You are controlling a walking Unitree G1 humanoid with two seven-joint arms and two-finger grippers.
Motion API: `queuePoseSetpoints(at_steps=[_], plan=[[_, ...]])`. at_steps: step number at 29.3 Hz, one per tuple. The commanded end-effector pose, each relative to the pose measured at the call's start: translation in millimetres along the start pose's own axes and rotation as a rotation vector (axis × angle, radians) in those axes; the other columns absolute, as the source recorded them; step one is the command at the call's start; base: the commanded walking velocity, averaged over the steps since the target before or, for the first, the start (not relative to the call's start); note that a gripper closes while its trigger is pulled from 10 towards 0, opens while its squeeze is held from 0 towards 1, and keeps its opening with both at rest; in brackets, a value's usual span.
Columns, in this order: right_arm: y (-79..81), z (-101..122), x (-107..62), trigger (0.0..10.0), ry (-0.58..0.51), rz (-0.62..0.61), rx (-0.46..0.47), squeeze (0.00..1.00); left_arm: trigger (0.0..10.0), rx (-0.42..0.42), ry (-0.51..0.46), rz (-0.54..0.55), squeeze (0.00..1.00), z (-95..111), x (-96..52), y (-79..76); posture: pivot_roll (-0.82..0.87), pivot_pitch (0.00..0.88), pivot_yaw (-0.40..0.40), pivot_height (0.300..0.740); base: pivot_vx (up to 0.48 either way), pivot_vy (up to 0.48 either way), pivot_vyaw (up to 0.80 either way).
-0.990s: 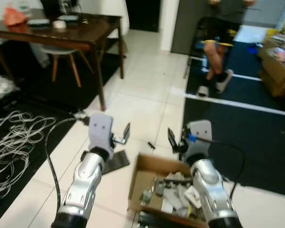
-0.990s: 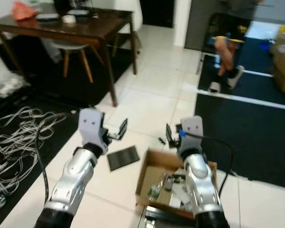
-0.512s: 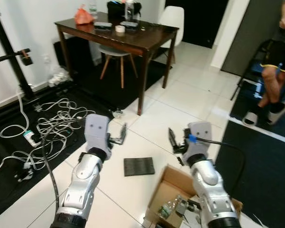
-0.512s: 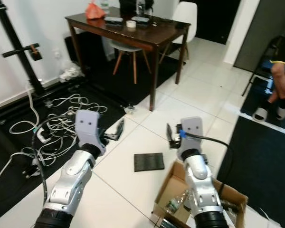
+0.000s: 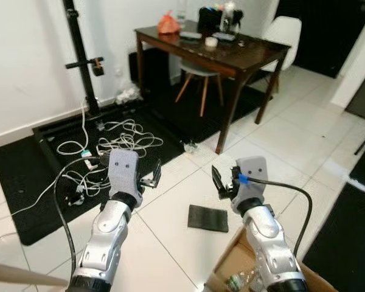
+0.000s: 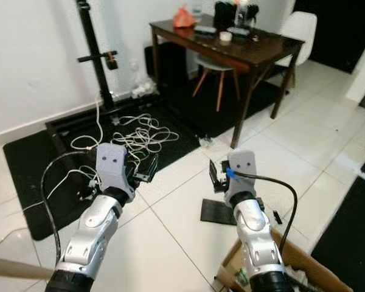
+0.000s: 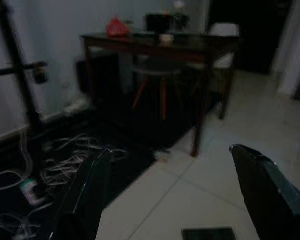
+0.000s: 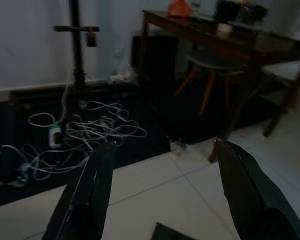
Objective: Picking trash to rubbish bin
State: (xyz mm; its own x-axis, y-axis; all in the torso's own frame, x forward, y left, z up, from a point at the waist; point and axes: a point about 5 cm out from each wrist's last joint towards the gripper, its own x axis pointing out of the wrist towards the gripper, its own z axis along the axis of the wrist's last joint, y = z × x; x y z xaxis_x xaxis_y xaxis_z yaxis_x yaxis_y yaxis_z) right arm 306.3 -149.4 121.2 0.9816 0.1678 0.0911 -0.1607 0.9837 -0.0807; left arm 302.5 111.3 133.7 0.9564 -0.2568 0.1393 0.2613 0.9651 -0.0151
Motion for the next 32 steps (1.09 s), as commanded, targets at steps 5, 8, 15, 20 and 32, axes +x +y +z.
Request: queuePoseSetpoints(at_steps=[5,8,15,20,32], plan=[[3.1,-4.9,-2.5,10.0,0.023,0.013,0.008,0.00,10.0,0.005,0.008,0.007,0.00,-2.8,-2.2,-0.1,-0.01,0.000,-0.053,0.740,0.000,0.000,0.80],[3.2,-5.0,-2.4,10.0,0.024,0.015,0.009,0.00,10.0,0.004,0.008,0.007,0.00,-2.8,-2.3,-0.1,-0.01,0.000,-0.053,0.740,0.000,0.000,0.80],[3.2,-4.9,-2.1,10.0,0.024,0.017,0.007,0.00,10.0,0.003,0.007,0.007,0.00,-2.8,-2.2,-0.3,-0.01,0.000,-0.053,0.740,0.000,0.000,0.80],[3.9,-5.2,-2.2,10.0,0.026,0.020,0.006,0.00,10.0,0.004,0.006,0.005,0.00,-2.6,-2.1,-0.2,-0.01,0.000,-0.055,0.740,0.000,0.000,0.80],[4.4,-6.3,-3.3,10.0,0.031,0.022,0.006,0.00,10.0,0.003,0.010,-0.003,0.00,-3.1,-3.3,-1.0,-0.01,0.000,-0.054,0.740,0.000,0.000,0.80]])
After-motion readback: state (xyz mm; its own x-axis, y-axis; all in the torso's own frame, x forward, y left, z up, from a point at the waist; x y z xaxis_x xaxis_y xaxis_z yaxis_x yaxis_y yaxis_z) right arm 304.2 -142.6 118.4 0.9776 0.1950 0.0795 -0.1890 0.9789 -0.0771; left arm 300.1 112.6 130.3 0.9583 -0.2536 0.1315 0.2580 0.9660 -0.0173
